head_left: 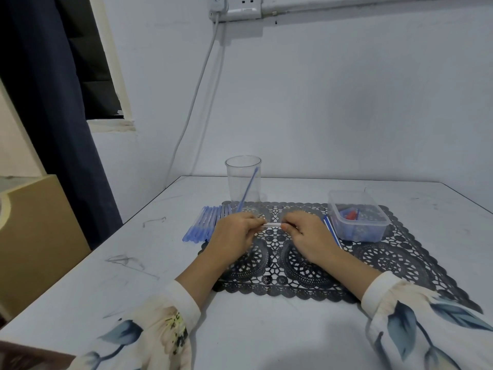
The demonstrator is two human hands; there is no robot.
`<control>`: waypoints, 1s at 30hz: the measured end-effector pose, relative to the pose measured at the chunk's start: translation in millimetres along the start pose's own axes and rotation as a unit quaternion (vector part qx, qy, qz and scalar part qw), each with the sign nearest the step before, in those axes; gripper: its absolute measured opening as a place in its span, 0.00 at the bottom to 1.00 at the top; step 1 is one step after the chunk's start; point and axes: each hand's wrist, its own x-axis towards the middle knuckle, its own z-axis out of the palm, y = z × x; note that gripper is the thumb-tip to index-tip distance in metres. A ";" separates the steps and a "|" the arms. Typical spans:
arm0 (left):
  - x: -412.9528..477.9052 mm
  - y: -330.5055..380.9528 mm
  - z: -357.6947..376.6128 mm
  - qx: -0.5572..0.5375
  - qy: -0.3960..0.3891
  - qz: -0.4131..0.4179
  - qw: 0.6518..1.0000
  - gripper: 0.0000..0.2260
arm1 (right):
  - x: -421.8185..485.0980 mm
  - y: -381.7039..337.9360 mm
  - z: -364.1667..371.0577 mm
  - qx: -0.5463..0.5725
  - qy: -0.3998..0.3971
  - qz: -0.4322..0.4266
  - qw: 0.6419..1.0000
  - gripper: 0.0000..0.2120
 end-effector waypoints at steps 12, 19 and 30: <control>-0.5 3.5 -1.1 0.011 0.051 0.023 0.998 0.08 | -2.2 -4.4 0.5 0.000 0.018 0.035 0.999 0.08; 0.5 -7.8 -3.8 0.025 0.015 -0.003 1.000 0.15 | -4.1 -7.4 11.7 0.077 0.057 0.041 0.995 0.09; 1.6 -34.7 -28.1 -0.078 0.174 -0.284 0.940 0.14 | -6.4 -4.1 28.8 -0.127 -0.187 0.034 0.974 0.36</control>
